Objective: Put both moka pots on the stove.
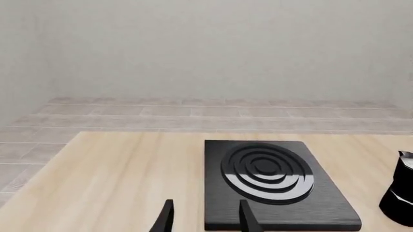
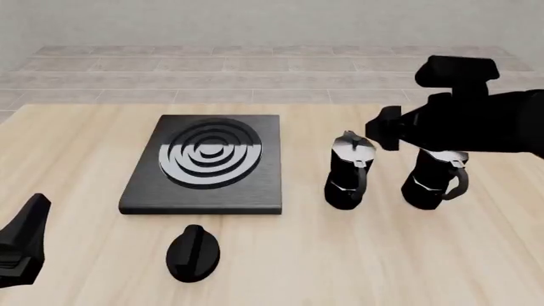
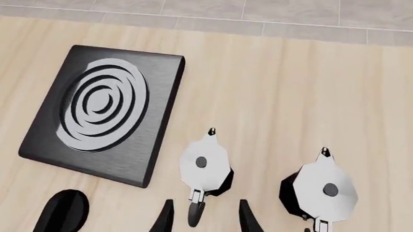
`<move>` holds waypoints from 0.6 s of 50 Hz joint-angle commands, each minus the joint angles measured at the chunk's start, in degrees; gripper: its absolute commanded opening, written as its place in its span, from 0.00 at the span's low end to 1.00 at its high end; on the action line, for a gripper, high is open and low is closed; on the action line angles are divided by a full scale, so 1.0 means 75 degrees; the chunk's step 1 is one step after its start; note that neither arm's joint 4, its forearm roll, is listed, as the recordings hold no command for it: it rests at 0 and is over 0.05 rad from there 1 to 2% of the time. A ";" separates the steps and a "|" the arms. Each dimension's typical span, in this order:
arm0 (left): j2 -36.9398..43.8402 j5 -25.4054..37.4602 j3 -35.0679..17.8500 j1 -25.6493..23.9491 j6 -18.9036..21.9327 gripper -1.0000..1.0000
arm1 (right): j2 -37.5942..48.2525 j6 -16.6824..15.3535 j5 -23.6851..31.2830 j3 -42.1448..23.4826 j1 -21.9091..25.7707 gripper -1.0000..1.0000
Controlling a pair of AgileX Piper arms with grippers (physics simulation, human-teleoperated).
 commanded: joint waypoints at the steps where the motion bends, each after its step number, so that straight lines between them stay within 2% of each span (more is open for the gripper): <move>1: 0.0057 -0.0050 0.0000 0.0006 -0.0027 1.00 | 0.0505 0.0052 -0.0166 -0.0139 0.0056 1.00; 19: 0.0065 -0.0054 0.0004 -0.0001 -0.0053 1.00 | 0.0920 0.0456 -0.0406 0.0037 0.0217 1.00; 30: 0.0124 -0.0112 0.0007 -0.0001 -0.0073 1.00 | 0.1059 0.0552 -0.0589 0.0212 0.0247 1.00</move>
